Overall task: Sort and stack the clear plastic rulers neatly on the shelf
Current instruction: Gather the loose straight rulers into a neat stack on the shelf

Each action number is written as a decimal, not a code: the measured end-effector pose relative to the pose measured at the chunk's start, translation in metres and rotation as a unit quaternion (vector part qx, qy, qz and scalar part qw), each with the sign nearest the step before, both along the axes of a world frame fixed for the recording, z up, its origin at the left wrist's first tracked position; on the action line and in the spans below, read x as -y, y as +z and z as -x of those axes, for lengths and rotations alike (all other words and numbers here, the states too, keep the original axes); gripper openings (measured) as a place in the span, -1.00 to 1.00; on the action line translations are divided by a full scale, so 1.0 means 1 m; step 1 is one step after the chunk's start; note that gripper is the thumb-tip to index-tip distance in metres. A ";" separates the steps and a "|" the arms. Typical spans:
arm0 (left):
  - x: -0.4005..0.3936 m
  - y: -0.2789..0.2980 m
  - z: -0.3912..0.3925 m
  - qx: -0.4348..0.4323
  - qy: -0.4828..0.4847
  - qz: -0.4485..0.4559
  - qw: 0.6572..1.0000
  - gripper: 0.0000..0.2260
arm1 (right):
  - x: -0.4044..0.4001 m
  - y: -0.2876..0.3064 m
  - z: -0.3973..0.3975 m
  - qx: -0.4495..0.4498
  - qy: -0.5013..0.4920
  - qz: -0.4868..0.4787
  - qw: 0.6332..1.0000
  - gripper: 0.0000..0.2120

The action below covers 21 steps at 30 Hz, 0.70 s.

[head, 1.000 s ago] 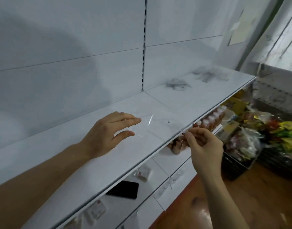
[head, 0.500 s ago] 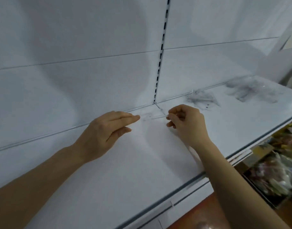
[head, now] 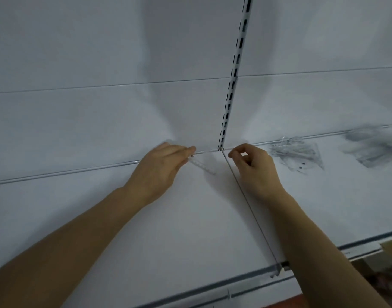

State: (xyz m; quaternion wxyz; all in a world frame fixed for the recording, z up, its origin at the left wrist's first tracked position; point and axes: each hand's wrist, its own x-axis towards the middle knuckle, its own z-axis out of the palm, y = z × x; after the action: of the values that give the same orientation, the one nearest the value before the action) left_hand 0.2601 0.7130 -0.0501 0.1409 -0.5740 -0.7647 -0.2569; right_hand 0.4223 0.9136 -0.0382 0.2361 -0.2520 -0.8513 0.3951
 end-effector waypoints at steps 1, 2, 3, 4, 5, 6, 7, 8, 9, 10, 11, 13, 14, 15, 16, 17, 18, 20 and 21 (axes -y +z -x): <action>-0.008 -0.004 0.002 -0.015 0.004 0.035 0.999 -0.68 | 0.000 0.000 0.000 0.002 -0.002 -0.005 1.000 -0.84; -0.014 -0.007 0.003 -0.021 0.012 0.073 0.997 -0.69 | 0.000 0.000 0.001 0.005 0.000 -0.007 1.000 -0.83; -0.016 -0.008 0.002 -0.021 0.022 0.107 0.994 -0.68 | 0.002 0.000 0.001 0.007 0.004 -0.007 1.000 -0.83; -0.017 -0.008 0.000 -0.016 0.032 0.132 0.991 -0.66 | 0.003 0.000 0.001 0.011 0.009 -0.010 1.000 -0.83; -0.016 -0.006 -0.003 -0.007 0.040 0.147 0.988 -0.62 | 0.003 0.000 0.001 0.016 0.013 -0.014 1.000 -0.83; -0.013 -0.003 -0.007 0.004 0.049 0.151 0.987 -0.58 | 0.004 0.000 0.000 0.020 0.018 -0.017 0.999 -0.84; -0.009 0.000 -0.011 0.015 0.058 0.147 0.987 -0.54 | 0.004 0.000 0.001 0.023 0.022 -0.022 0.999 -0.84; -0.004 0.002 -0.014 0.025 0.068 0.140 0.988 -0.51 | 0.005 -0.001 0.001 0.024 0.024 -0.030 0.999 -0.84; 0.003 0.004 -0.018 0.034 0.080 0.132 0.988 -0.49 | 0.007 -0.001 0.001 0.024 0.025 -0.044 0.998 -0.85; 0.011 0.006 -0.021 0.041 0.096 0.129 0.986 -0.48 | 0.010 -0.002 0.001 0.022 0.028 -0.064 0.997 -0.86; 0.021 0.007 -0.024 0.045 0.113 0.130 0.984 -0.46 | 0.015 -0.001 0.000 0.019 0.036 -0.088 0.995 -0.88; 0.045 0.009 -0.029 0.049 0.152 0.142 0.977 -0.42 | 0.030 0.004 -0.001 0.024 0.078 -0.145 0.986 -0.91; 0.059 0.011 -0.032 0.049 0.174 0.155 0.971 -0.39 | 0.040 0.008 0.000 0.032 0.109 -0.174 0.978 -0.88; 0.074 0.014 -0.034 0.050 0.197 0.171 0.964 -0.35 | 0.050 0.012 0.001 0.044 0.141 -0.200 0.969 -0.83; 0.090 0.017 -0.036 0.052 0.218 0.184 0.957 -0.32 | 0.061 0.018 0.004 0.059 0.170 -0.219 0.959 -0.76; 0.107 0.018 -0.036 0.055 0.238 0.191 0.951 -0.28 | 0.074 0.024 0.007 0.077 0.199 -0.231 0.949 -0.69; 0.125 0.019 -0.036 0.060 0.256 0.194 0.945 -0.24 | 0.087 0.031 0.011 0.094 0.228 -0.239 0.939 -0.62; 0.162 0.020 -0.034 0.070 0.287 0.197 0.935 -0.19 | 0.116 0.044 0.022 0.121 0.283 -0.247 0.919 -0.53; 0.182 0.020 -0.032 0.076 0.303 0.199 0.929 -0.18 | 0.132 0.049 0.028 0.126 0.308 -0.250 0.909 -0.50</action>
State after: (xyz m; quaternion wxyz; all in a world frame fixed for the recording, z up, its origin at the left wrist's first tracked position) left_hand 0.2921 0.5313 -0.0303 0.0363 -0.3102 -0.9460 -0.0869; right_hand 0.3942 0.7812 0.0113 0.0493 0.0421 -0.9801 0.1876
